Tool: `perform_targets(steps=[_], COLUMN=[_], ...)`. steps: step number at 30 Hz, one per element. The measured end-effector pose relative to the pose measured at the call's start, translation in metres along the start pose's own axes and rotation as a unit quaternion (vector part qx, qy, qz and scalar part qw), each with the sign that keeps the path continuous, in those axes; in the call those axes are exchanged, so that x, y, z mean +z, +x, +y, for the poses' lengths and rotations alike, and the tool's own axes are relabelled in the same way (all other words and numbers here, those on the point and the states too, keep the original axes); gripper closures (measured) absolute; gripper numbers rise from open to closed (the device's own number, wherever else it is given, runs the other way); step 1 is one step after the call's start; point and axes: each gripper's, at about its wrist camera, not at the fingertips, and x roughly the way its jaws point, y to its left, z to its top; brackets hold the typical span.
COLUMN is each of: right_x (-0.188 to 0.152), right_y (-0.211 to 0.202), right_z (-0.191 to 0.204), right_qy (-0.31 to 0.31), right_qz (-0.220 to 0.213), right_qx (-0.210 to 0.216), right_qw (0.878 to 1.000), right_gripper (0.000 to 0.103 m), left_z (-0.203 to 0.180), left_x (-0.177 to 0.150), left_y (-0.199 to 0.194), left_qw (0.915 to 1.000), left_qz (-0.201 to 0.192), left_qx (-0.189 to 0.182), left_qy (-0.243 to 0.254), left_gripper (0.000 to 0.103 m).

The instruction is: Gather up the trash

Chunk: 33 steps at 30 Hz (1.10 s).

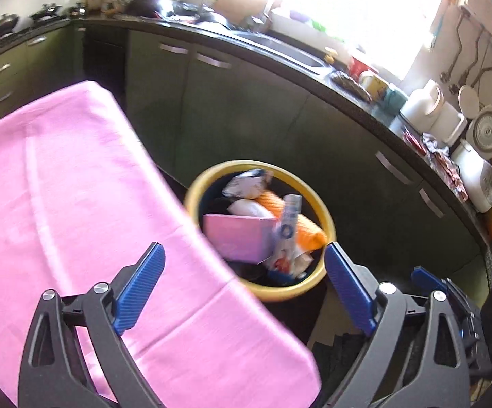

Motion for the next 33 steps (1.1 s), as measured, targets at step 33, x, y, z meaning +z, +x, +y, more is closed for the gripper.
perform_targets(steps=[33], right_x=[-0.014], right_y=[-0.058], right_z=[0.154], right_qy=[-0.129], right_qz=[-0.118], right_qx=[0.016], right_qw=[0.985], right_gripper=[0.005], left_z=[0.089], left_x=[-0.165], left_y=[-0.301], left_qw=[0.9387], left_qz=[-0.207], left_qx=[0.257], left_qy=[-0.099], left_gripper=[0.007])
